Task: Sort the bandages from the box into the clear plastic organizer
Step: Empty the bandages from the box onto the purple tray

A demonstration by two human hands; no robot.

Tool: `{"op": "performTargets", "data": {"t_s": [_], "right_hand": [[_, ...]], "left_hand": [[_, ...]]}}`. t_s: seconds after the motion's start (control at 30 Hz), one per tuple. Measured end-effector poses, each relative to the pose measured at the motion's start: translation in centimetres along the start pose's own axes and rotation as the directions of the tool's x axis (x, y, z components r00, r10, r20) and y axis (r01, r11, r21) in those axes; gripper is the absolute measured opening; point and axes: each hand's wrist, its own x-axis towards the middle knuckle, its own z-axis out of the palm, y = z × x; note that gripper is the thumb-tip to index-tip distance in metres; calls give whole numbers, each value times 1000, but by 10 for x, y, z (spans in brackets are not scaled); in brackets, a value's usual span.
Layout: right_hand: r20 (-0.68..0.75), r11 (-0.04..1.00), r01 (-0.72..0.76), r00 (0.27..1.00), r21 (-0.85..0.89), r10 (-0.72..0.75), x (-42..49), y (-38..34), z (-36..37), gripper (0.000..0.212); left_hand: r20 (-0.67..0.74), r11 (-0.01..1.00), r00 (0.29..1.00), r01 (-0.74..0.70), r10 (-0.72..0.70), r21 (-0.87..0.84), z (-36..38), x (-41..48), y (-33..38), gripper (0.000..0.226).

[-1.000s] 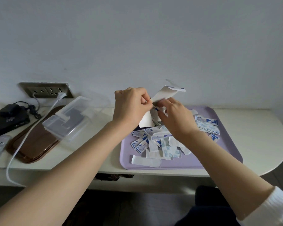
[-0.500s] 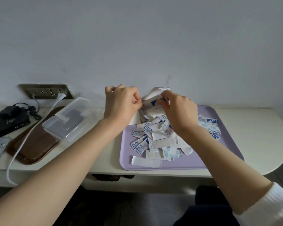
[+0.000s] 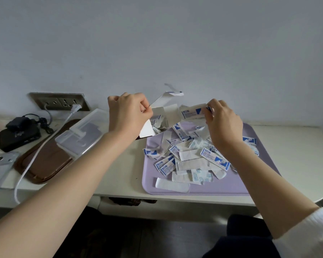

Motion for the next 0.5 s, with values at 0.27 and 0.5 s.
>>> {"op": "performTargets", "data": {"t_s": [0.27, 0.5], "right_hand": [[11, 979, 129, 991, 157, -132, -6, -10, -3, 15], [-84, 987, 161, 983, -23, -162, -10, -16, -5, 24]], "left_hand": [[-23, 998, 999, -33, 31, -55, 4, -2, 10, 13], [-31, 1000, 999, -23, 23, -4, -4, 0, 1, 13]]}}
